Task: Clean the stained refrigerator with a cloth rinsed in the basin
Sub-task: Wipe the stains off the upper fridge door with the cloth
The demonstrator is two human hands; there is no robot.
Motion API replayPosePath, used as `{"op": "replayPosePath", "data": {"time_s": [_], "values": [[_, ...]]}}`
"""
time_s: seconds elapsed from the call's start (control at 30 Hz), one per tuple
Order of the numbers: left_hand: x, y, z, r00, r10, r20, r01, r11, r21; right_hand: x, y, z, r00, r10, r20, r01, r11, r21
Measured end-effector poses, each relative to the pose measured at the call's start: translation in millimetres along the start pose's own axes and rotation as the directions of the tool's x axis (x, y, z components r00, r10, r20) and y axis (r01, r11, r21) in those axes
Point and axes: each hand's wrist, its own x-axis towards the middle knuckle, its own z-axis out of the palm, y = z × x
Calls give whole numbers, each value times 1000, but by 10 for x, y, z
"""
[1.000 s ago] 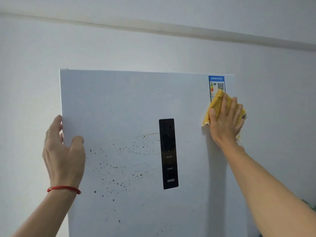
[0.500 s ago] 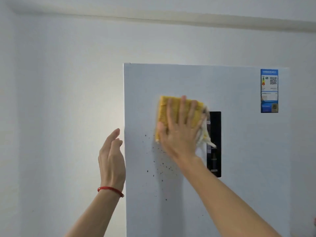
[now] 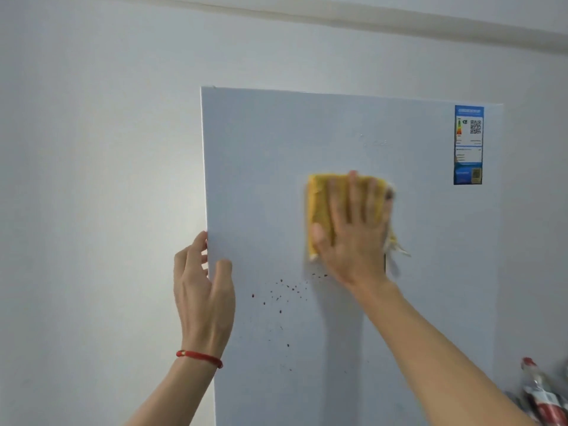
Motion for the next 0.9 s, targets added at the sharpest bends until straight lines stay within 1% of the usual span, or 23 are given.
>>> {"op": "replayPosePath", "data": {"time_s": [0.03, 0.07, 0.1, 0.13, 0.17, 0.2, 0.27, 0.3, 0.37, 0.4, 0.47, 0.5, 0.53, 0.57, 0.6, 0.63, 0.67, 0.7, 0.73, 0.8, 0.83, 0.87, 0.9], "values": [[10, 17, -27, 1000, -5, -2, 5, 1000, -3, 3, 198, 5, 993, 117, 23, -117, 993, 20], [28, 33, -55, 1000, -14, -1, 14, 1000, -4, 23, 320, -5, 969, 242, 40, -244, 968, 53], [47, 35, -83, 1000, -18, 3, 18, 1000, 1, 55, 332, -15, 933, 356, 54, -359, 929, 86], [61, 37, -87, 1000, -26, 5, 26, 1000, -3, 101, 253, -35, 897, 438, 48, -441, 890, 114], [63, 26, -112, 999, -45, -2, 45, 999, -18, 131, 52, -47, 880, 472, 45, -474, 870, 139], [69, 23, -121, 998, -65, -11, 65, 997, -43, 145, -192, -62, 894, 445, 44, -447, 881, 155], [64, 4, -128, 996, -86, -12, 86, 995, -59, 84, -746, -40, 965, 259, 31, -261, 954, 149], [55, 1, -122, 996, -92, -8, 91, 994, -62, 30, -1009, -13, 988, 156, 12, -156, 978, 137], [22, -2, -94, 995, -104, -8, 103, 991, -86, -96, -1364, 29, 1000, -23, -15, 25, 990, 140], [-2, 6, -72, 995, -101, -17, 99, 989, -111, -163, -1415, 33, 991, -134, -8, 133, 980, 144], [-47, 27, -16, 995, -92, -41, 84, 983, -163, -255, -1247, 25, 924, -380, 25, 374, 918, 128], [-72, 40, 18, 995, -89, -50, 79, 981, -175, -262, -1051, -4, 888, -458, 41, 452, 885, 113], [-92, 48, 42, 995, -86, -54, 75, 982, -173, -266, -825, -25, 881, -470, 45, 464, 880, 101], [-103, 52, 59, 995, -81, -58, 71, 983, -168, -270, -571, -29, 908, -417, 42, 413, 907, 86], [-111, 57, 74, 995, -77, -63, 66, 985, -159, -282, -285, -10, 950, -309, 43, 306, 950, 61], [-116, 62, 84, 995, -74, -72, 62, 987, -151, -302, 7, 14, 985, -169, 43, 168, 985, 29], [-118, 67, 85, 994, -72, -81, 60, 988, -139, -334, 295, 36, 999, -25, 48, 25, 1000, -1], [-120, 68, 80, 994, -70, -85, 59, 991, -122, -382, 565, 58, 992, 110, 64, -109, 994, -6], [-124, 63, 70, 994, -68, -85, 59, 993, -103, -428, 786, 58, 969, 231, 88, -233, 972, 18], [-135, 51, 48, 995, -64, -76, 58, 995, -79, -466, 944, 34, 887, 441, 136, -456, 885, 100], [-144, 44, 40, 996, -60, -73, 54, 996, -77, -439, 855, 17, 841, 524, 137, -540, 831, 134], [-154, 42, 30, 996, -57, -72, 52, 996, -75, -393, 657, 5, 810, 573, 125, -587, 794, 159], [-159, 39, 27, 996, -58, -69, 53, 996, -77, -345, 399, -10, 812, 573, 110, -584, 792, 178]]}}
